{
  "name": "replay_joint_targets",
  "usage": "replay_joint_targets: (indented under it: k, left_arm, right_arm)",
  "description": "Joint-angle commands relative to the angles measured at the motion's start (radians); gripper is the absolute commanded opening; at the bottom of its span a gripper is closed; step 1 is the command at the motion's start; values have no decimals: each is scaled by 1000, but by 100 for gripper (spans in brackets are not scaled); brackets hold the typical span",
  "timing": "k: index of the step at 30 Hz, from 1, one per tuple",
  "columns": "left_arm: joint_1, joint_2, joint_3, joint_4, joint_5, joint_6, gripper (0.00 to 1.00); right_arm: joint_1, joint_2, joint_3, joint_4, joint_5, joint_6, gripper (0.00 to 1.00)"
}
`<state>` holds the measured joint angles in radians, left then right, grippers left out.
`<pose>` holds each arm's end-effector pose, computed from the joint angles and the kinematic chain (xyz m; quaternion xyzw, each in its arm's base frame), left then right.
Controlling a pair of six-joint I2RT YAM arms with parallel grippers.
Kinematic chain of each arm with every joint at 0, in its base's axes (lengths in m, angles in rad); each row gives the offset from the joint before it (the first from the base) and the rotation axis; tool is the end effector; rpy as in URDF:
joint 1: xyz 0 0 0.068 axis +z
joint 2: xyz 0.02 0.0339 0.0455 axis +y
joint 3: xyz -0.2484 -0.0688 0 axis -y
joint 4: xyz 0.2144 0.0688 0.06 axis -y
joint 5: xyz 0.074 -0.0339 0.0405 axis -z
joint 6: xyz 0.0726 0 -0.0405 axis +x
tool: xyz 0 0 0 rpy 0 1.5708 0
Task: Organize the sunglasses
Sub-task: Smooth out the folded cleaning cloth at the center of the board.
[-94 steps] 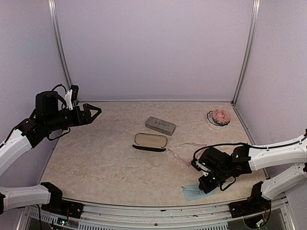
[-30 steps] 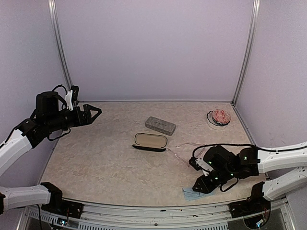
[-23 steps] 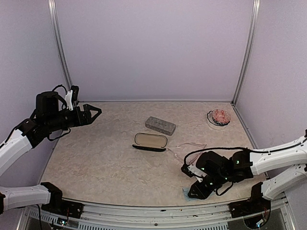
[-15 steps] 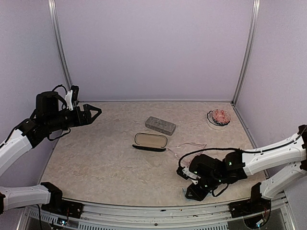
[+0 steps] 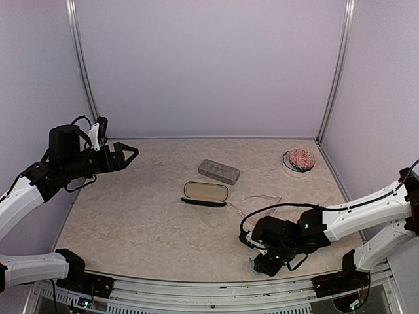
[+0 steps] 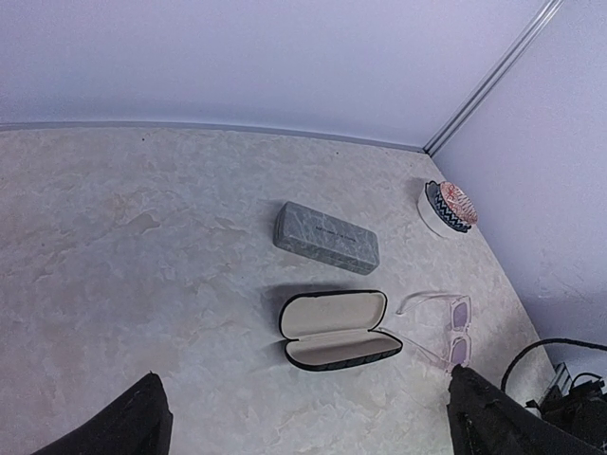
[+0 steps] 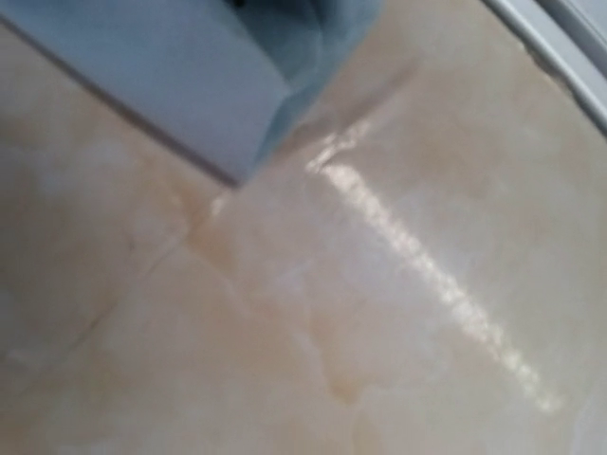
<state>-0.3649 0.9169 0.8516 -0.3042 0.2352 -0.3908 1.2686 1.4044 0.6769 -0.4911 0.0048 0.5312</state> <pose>0.2010 -0.0949 0.3043 0.0557 0.8201 -0.2970 0.4860 0.0686 0.2189 0.1231 -0.3544 0.9185 0.1357 0.1108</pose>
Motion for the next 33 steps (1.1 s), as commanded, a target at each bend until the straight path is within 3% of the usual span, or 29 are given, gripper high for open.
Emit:
replay_joint_targets:
  k: [1, 16, 22, 28, 33]
  left_arm:
    - [9, -4, -6, 6, 1, 18, 99]
    - [9, -2, -6, 6, 1, 18, 99]
    - [9, -3, -7, 6, 0, 18, 99]
    - [9, -3, -7, 6, 0, 18, 99]
    - [9, -3, -5, 6, 1, 18, 99]
  right_arm:
    - [18, 7, 32, -31, 56, -8, 25]
    - [39, 64, 48, -50, 82, -15, 23]
    - [45, 66, 64, -72, 116, -11, 15]
    - [48, 55, 72, -80, 142, -7, 1]
    - [51, 46, 75, -85, 148, -9, 0]
